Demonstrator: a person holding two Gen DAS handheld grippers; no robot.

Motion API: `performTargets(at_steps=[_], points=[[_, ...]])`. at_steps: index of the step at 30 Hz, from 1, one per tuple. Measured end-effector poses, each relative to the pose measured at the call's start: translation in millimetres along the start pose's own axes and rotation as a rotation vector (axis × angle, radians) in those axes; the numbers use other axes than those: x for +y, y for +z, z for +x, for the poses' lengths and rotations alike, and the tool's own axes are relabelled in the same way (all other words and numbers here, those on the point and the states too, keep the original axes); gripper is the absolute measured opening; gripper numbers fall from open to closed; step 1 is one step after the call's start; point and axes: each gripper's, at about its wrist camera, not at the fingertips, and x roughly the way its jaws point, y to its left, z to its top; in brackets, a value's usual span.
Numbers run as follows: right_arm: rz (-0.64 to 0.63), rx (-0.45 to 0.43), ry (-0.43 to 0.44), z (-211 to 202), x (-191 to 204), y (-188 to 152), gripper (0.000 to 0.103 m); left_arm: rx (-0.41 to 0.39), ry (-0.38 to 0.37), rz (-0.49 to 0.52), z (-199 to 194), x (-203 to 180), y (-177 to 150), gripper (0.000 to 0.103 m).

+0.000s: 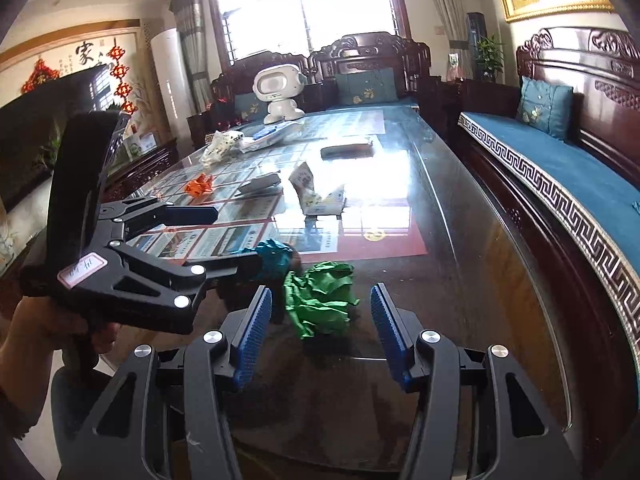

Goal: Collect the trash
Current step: 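Move the right tool back toward the crumpled green paper on the table, then grasp the green paper with the right tool while the left grasps the teal paper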

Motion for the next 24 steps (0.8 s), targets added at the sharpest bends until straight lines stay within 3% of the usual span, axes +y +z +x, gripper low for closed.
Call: performTargets(at_steps=[6, 8, 14, 18, 24], points=[[0.010, 0.009, 0.004, 3.5, -6.9, 1.4, 0.051, 0.052, -0.025, -0.009, 19.6, -0.1, -0.5, 0.074], [0.011, 0.012, 0.007, 5.0, -6.5, 1.7, 0.051, 0.068, -0.046, -0.021, 23.5, 2.0, -0.7, 0.059], [0.004, 0.029, 0.020, 13.2, -2.7, 3.6, 0.051, 0.101, -0.069, -0.019, 28.7, 2.2, -5.8, 0.047], [-0.005, 0.046, 0.027, 19.3, 0.5, 5.2, 0.051, 0.102, -0.088, -0.050, 28.0, 7.8, -4.7, 0.021], [-0.020, 0.080, 0.035, 28.6, 5.0, 4.2, 0.051, 0.090, -0.098, -0.027, 18.1, 4.4, -2.0, 0.018]])
